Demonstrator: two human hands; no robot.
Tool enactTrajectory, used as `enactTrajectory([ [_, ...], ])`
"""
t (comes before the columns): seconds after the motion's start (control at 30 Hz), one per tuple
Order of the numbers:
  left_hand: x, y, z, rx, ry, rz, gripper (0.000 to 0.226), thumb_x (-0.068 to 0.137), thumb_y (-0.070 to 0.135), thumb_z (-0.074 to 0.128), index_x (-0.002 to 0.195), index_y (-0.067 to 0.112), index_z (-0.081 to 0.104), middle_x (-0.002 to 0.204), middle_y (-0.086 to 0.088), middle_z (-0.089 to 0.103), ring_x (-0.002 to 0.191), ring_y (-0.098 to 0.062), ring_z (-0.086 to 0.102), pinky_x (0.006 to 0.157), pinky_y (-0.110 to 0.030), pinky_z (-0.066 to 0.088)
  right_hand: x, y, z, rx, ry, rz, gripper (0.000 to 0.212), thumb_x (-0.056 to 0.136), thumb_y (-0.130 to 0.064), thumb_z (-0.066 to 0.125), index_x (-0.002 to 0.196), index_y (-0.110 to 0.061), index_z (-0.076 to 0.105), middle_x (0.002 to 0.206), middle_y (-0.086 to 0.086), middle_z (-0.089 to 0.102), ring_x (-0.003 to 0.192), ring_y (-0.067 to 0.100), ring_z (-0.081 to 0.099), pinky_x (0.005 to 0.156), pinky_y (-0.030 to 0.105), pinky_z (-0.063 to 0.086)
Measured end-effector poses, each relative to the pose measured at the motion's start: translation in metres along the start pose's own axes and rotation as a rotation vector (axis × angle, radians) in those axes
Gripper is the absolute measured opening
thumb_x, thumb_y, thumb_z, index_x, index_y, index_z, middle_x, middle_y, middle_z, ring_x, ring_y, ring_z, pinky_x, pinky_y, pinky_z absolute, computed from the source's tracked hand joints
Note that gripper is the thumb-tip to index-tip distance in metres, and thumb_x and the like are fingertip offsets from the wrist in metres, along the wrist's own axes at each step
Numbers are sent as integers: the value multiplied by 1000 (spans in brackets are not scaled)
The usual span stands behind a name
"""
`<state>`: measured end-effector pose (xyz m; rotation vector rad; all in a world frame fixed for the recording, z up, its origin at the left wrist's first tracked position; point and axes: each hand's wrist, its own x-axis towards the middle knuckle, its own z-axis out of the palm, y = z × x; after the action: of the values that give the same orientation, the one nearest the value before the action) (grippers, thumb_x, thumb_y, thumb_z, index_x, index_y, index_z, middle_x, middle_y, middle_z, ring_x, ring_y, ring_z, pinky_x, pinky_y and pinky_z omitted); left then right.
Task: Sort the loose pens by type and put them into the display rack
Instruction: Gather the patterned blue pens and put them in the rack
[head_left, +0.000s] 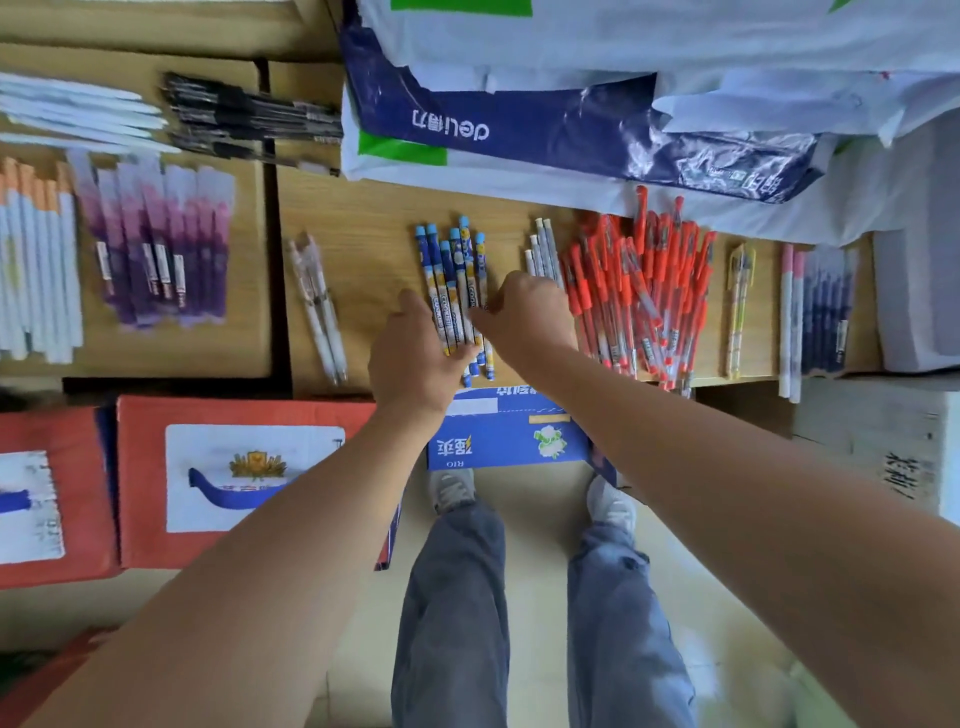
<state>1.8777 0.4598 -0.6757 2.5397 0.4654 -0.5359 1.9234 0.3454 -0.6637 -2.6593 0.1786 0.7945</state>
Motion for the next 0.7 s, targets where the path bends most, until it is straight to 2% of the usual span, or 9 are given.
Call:
enactTrajectory([
  [0.1, 2, -1, -2, -41, -2, 2, 55, 75, 42, 78, 104, 9, 44, 92, -6, 63, 84, -27, 62, 63, -30, 40, 3, -2, 2, 4, -13, -6, 27, 87, -29, 64, 96, -4, 62, 80, 5, 51, 79, 23, 56, 61, 27, 36],
  [0.23, 1, -8, -2, -118, -23, 5, 50, 76, 37, 78, 105, 11, 46, 87, -3, 62, 79, -23, 61, 63, -25, 37, 4, -3, 5, 26, -8, 12, 41, 84, -40, 67, 105, -6, 58, 84, 5, 54, 82, 22, 55, 62, 28, 38],
  [0.43, 5, -12, -7, -84, 12, 5, 43, 82, 21, 71, 114, 6, 46, 98, -10, 60, 84, -25, 58, 66, -27, 36, 6, -11, 4, -35, -41, 8, 52, 83, -45, 67, 112, -6, 48, 88, 4, 47, 83, 22, 49, 61, 30, 36],
  [0.57, 12, -11, -10, 42, 63, 2, 50, 86, 26, 64, 123, -2, 45, 111, -16, 56, 98, -32, 57, 69, -30, 37, 6, -15, 3, -85, -65, -13, 55, 84, -46, 66, 116, -5, 47, 90, 4, 45, 87, 22, 50, 63, 31, 39],
  [0.63, 17, -11, -11, 68, 62, 13, 45, 88, 28, 64, 117, -2, 48, 109, -17, 57, 97, -31, 58, 68, -29, 35, 7, -17, 4, -76, -73, -1, 55, 83, -47, 67, 113, -4, 49, 88, 3, 45, 83, 20, 46, 62, 30, 38],
  [0.7, 20, -9, -15, 75, 57, 9, 36, 88, 29, 64, 104, -1, 52, 96, -11, 57, 87, -26, 56, 65, -29, 32, 6, -19, 4, -54, -79, 20, 48, 83, -45, 68, 105, -6, 52, 81, 1, 43, 80, 19, 46, 59, 30, 37],
])
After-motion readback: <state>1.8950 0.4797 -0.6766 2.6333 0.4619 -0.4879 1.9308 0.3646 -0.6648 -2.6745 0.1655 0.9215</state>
